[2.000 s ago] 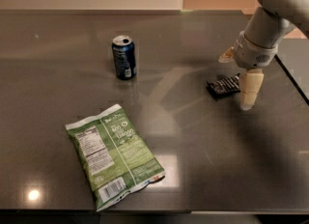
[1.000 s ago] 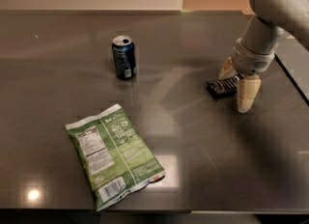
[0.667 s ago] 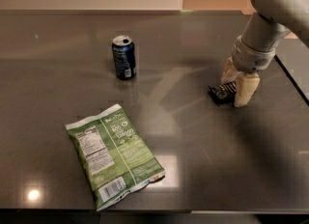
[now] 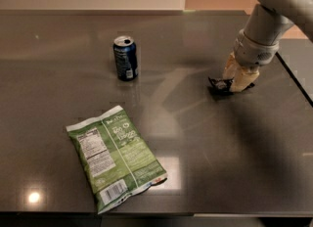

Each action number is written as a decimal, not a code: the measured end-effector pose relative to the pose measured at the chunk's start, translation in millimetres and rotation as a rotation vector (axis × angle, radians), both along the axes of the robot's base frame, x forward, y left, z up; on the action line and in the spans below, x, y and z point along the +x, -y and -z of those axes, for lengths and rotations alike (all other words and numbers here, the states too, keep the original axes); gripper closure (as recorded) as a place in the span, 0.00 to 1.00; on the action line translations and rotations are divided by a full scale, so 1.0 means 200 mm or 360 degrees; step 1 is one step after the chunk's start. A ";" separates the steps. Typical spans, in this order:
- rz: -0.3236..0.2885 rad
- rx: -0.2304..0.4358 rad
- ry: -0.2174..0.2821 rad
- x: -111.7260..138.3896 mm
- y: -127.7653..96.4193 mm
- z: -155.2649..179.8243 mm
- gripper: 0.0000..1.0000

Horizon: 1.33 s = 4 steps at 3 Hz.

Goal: Pick rxbar chocolate

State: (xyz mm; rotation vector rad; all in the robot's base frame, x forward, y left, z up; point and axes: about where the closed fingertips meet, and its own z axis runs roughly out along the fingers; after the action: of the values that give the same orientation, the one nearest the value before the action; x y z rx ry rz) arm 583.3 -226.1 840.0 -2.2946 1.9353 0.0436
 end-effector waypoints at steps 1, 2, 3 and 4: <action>-0.0009 0.0011 0.0018 -0.01 -0.06 -0.11 1.00; 0.0002 0.0058 0.0030 -0.03 -0.13 -0.26 1.00; -0.0007 0.0128 0.0074 -0.07 -0.21 -0.44 1.00; -0.0028 0.0228 0.0171 -0.07 -0.30 -0.60 1.00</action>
Offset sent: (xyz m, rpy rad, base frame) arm -0.0301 0.0394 0.1005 0.0703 0.0268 -0.0067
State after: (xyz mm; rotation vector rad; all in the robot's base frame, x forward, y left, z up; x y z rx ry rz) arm 570.2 -165.5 959.3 -2.1757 1.7984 0.0575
